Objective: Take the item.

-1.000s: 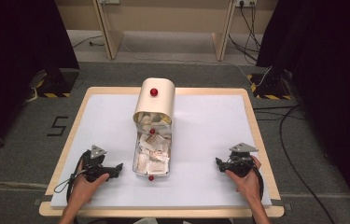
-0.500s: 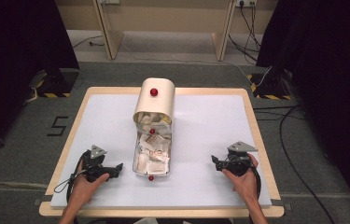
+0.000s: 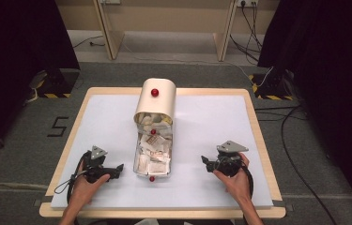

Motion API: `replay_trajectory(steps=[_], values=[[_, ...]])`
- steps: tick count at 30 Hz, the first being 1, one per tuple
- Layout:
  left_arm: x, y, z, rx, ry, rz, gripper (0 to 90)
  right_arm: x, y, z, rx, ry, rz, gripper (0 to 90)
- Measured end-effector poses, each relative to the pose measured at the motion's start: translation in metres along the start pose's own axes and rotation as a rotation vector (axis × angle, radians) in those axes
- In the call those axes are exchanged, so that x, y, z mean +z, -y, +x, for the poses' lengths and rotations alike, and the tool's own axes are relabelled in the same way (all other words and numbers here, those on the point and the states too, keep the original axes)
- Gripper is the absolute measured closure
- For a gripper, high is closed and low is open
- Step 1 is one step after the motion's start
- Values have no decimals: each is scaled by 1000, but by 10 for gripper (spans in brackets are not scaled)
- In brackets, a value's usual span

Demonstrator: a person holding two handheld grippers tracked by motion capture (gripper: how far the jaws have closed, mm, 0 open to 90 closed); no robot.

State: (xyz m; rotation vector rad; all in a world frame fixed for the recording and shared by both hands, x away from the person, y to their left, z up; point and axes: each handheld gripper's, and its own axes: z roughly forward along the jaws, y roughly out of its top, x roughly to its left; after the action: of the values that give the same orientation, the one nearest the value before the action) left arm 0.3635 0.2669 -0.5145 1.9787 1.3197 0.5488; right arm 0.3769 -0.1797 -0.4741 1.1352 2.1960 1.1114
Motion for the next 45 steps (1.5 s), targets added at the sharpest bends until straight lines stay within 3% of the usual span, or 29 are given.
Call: replay_trajectory(steps=[13,30,45], values=[[0,0,0,0,0,0,0,8,-19,35,-56,-78,-26,275],[0,0,0,0,0,0,0,3,-34,55,-104,-120,-70,332],[0,0,0,-3,0,-3,0,-2,-52,85,-171,-192,-108,356]])
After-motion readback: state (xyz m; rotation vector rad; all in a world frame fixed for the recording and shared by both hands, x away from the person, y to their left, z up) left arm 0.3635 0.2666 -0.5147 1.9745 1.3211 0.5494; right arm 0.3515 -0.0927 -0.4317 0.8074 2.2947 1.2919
